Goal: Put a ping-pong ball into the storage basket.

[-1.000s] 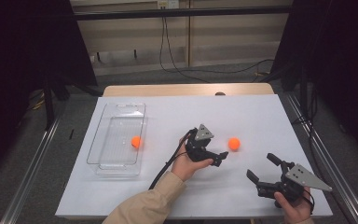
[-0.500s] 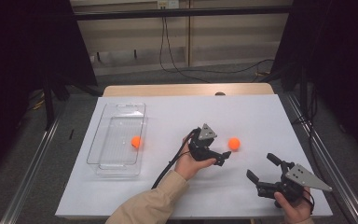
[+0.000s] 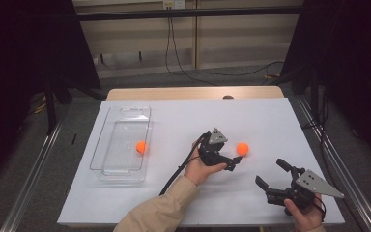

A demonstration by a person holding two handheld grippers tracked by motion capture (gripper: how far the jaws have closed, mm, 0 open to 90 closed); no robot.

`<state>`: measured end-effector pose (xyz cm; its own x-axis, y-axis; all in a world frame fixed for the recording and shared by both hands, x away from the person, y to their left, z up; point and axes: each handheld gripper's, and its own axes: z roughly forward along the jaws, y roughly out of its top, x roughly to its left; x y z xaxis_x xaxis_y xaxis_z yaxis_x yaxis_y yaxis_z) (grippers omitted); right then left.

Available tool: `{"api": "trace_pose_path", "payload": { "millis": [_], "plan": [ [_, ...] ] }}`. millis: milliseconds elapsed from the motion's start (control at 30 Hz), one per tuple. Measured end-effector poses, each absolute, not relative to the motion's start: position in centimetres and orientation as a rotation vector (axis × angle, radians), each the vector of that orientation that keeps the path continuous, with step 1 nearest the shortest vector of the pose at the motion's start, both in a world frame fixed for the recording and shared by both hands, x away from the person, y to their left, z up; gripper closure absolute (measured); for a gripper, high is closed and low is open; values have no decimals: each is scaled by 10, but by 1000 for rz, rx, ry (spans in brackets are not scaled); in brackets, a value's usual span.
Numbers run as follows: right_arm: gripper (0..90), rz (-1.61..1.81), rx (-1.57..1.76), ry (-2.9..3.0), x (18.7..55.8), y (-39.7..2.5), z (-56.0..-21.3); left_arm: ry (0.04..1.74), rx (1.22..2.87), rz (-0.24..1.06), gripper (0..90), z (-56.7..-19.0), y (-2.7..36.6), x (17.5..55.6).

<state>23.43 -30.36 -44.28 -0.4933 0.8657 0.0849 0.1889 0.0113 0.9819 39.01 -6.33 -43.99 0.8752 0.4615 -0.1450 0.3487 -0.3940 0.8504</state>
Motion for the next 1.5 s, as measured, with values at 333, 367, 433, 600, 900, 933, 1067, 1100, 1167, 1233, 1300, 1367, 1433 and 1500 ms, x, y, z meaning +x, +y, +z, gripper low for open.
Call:
{"api": "trace_pose_path", "payload": {
  "millis": [333, 367, 433, 600, 900, 933, 1067, 1100, 1167, 1233, 1300, 1367, 1433, 1500],
  "plan": [
    [36, 1526, 1082, 1720, 234, -303, -442, 586, 2026, 139, 57, -440, -69, 392],
    [36, 1526, 1082, 1720, 234, -303, -442, 587, 2027, 140, 57, -441, -70, 392],
    [36, 1525, 1081, 1720, 234, -303, -442, 594, 2028, 135, 57, -442, -72, 393],
    [36, 1527, 1081, 1720, 234, -303, -442, 588, 2033, 134, 57, -443, -74, 393],
    [36, 1525, 1079, 1722, 234, -303, -442, 594, 2039, 139, 57, -443, -76, 395],
    [36, 1526, 1079, 1722, 234, -303, -442, 593, 2038, 141, 57, -443, -77, 395],
    [36, 1526, 1080, 1722, 234, -303, -442, 592, 2042, 142, 57, -443, -78, 396],
    [36, 1526, 1079, 1722, 234, -303, -442, 590, 2042, 145, 57, -443, -79, 396],
    [36, 1526, 1079, 1722, 234, -303, -442, 595, 2042, 146, 57, -444, -80, 396],
    [36, 1527, 1080, 1720, 234, -303, -442, 594, 2043, 145, 57, -444, -81, 397],
    [36, 1527, 1080, 1721, 234, -303, -442, 592, 2045, 147, 57, -444, -82, 397],
    [36, 1528, 1080, 1719, 234, -303, -442, 591, 2046, 146, 58, -444, -83, 398],
    [36, 1531, 1083, 1717, 234, -303, -442, 592, 2049, 145, 58, -445, -83, 398],
    [36, 1528, 1080, 1720, 234, -303, -442, 592, 2048, 143, 58, -446, -84, 398]
  ]
}}
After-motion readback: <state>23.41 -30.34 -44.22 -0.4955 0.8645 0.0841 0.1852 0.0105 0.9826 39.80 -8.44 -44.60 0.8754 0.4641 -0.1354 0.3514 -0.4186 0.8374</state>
